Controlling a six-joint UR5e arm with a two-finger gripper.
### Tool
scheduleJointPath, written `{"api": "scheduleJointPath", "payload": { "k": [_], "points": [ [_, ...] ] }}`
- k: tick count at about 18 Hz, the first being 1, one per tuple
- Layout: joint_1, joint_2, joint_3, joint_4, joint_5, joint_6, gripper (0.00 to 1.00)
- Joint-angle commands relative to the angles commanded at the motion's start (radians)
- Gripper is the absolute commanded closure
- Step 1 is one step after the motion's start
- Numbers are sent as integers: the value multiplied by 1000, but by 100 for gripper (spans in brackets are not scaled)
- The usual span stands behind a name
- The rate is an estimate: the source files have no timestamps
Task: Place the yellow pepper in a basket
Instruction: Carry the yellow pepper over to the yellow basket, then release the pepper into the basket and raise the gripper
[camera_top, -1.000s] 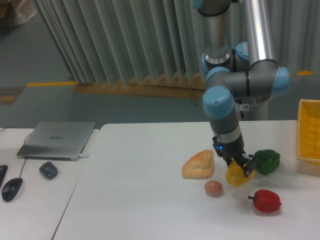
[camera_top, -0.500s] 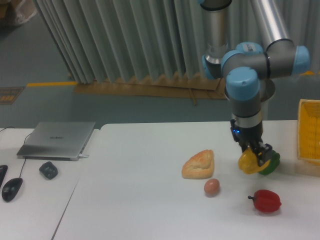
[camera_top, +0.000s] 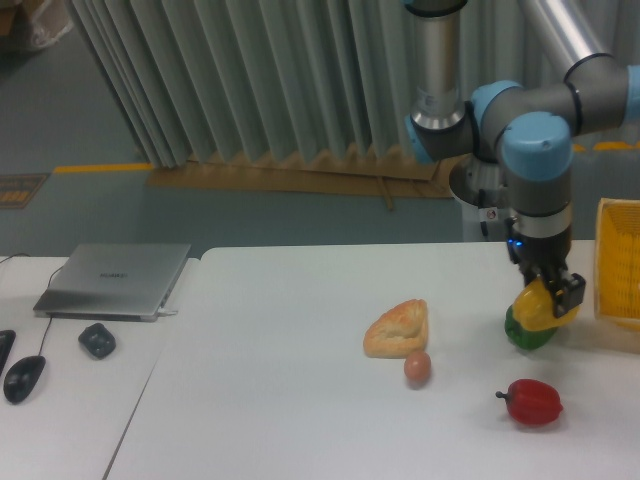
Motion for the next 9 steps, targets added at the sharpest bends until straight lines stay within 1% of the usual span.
{"api": "scheduleJointPath", "payload": {
  "k": [2, 4, 6, 7, 9],
  "points": [
    [40, 5, -2, -9, 2, 114, 38],
    [77, 6, -2, -17, 2, 174, 38],
    [135, 12, -2, -18, -2, 273, 38],
    [166, 12, -2, -18, -3, 347, 38],
    [215, 12, -2, -18, -15, 434, 38]
  ]
}}
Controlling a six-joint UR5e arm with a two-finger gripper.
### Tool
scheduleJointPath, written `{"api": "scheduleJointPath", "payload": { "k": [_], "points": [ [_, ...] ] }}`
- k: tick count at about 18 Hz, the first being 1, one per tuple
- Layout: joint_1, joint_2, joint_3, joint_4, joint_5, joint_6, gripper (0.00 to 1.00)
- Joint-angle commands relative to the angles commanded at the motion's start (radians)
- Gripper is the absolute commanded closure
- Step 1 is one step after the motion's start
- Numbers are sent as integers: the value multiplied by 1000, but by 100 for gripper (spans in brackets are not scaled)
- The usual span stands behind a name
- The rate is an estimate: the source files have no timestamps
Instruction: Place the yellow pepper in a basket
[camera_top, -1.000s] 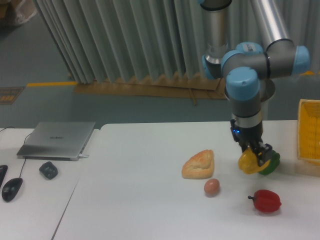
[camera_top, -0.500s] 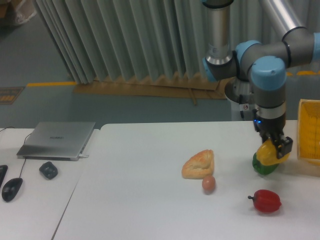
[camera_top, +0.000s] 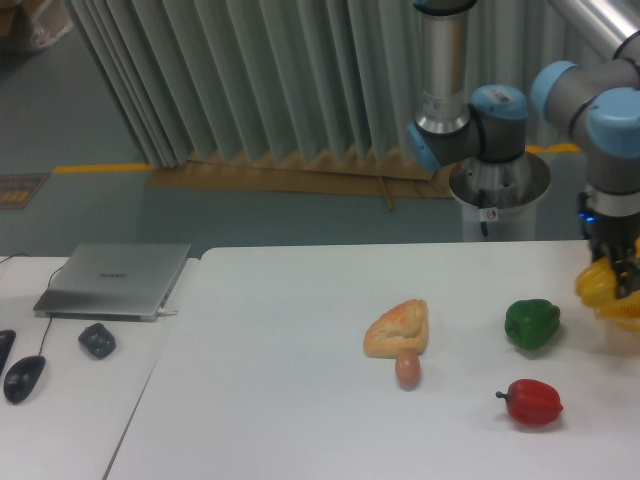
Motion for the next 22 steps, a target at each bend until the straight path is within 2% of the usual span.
{"api": "scheduleJointPath", "payload": {
  "k": [6, 13, 14, 15, 16, 22],
  "points": [
    [153, -8, 0, 3, -44, 222, 38],
    [218, -14, 0, 2, -61, 330, 36],
    [218, -14, -2, 3, -61, 329, 28],
    [218, -12, -2, 3, -61, 329, 9],
    [217, -12, -2, 3, -61, 324, 2],
    [217, -12, -8, 6, -63, 318, 0]
  ]
}}
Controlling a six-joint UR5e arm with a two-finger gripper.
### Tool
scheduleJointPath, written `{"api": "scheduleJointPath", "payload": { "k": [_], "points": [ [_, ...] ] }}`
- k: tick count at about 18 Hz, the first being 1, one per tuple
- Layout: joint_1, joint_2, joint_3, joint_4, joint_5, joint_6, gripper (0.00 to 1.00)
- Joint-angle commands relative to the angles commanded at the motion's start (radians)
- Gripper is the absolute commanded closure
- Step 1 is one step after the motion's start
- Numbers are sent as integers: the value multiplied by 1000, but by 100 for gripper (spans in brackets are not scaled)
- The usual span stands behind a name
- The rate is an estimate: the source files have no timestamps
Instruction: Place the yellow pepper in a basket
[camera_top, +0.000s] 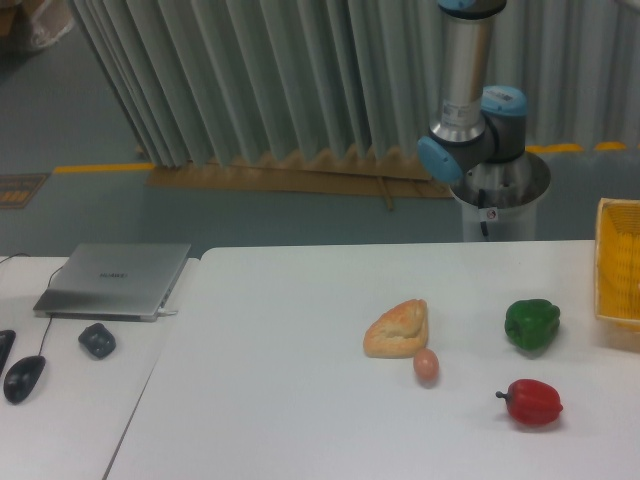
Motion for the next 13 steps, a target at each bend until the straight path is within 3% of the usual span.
{"api": "scheduleJointPath", "payload": {
  "k": [5, 13],
  "points": [
    [-83, 17, 15, 3, 2, -23, 0],
    [-218, 15, 17, 6, 5, -299, 0]
  ]
}}
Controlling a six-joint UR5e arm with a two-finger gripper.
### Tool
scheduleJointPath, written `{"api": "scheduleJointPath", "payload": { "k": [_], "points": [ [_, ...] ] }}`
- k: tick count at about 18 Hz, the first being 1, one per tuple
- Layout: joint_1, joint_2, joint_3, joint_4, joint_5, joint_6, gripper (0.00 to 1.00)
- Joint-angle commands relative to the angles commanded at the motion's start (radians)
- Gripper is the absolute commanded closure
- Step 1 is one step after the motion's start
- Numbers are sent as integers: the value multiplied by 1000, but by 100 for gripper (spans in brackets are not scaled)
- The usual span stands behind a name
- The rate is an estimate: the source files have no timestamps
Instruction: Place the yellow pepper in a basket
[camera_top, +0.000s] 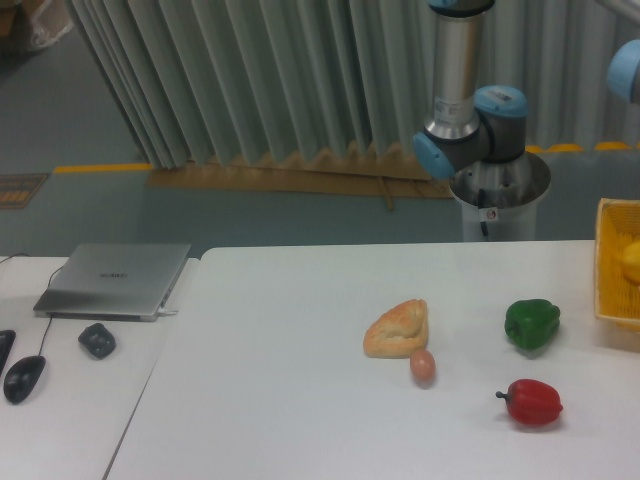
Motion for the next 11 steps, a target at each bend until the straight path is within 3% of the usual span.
{"api": "scheduleJointPath", "payload": {
  "k": [11],
  "points": [
    [-155, -2, 0, 21, -2, -283, 0]
  ]
}}
